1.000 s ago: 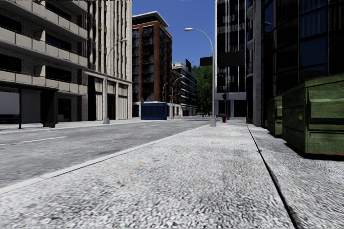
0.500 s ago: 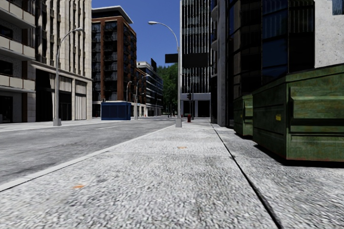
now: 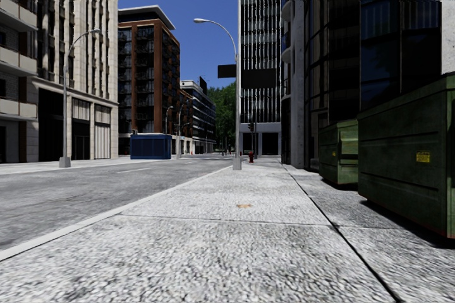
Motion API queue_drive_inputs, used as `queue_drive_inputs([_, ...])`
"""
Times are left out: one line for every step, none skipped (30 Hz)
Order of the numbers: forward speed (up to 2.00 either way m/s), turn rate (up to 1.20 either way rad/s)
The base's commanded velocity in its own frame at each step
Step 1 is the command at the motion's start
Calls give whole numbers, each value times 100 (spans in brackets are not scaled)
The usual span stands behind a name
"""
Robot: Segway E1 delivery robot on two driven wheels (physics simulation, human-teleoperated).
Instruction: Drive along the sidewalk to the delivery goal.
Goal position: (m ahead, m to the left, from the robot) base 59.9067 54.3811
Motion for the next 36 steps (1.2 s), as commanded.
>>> queue_drive_inputs([169, -10])
queue_drive_inputs([169, -10])
queue_drive_inputs([169, -34])
queue_drive_inputs([169, -59])
queue_drive_inputs([169, -83])
queue_drive_inputs([169, -97])
queue_drive_inputs([169, -100])
queue_drive_inputs([169, -28])
queue_drive_inputs([169, 0])
queue_drive_inputs([169, 0])
queue_drive_inputs([169, 0])
queue_drive_inputs([169, 0])
queue_drive_inputs([169, 0])
queue_drive_inputs([169, 0])
queue_drive_inputs([169, 0])
queue_drive_inputs([169, 0])
queue_drive_inputs([169, 0])
queue_drive_inputs([169, 0])
queue_drive_inputs([169, 0])
queue_drive_inputs([169, 0])
queue_drive_inputs([169, 0])
queue_drive_inputs([169, 0])
queue_drive_inputs([169, 0])
queue_drive_inputs([169, -40])
queue_drive_inputs([169, -40])
queue_drive_inputs([169, -63])
queue_drive_inputs([169, -75])
queue_drive_inputs([169, -78])
queue_drive_inputs([169, -78])
queue_drive_inputs([169, -78])
queue_drive_inputs([169, -41])
queue_drive_inputs([169, 0])
queue_drive_inputs([169, 0])
queue_drive_inputs([169, 0])
queue_drive_inputs([169, 0])
queue_drive_inputs([169, 0])
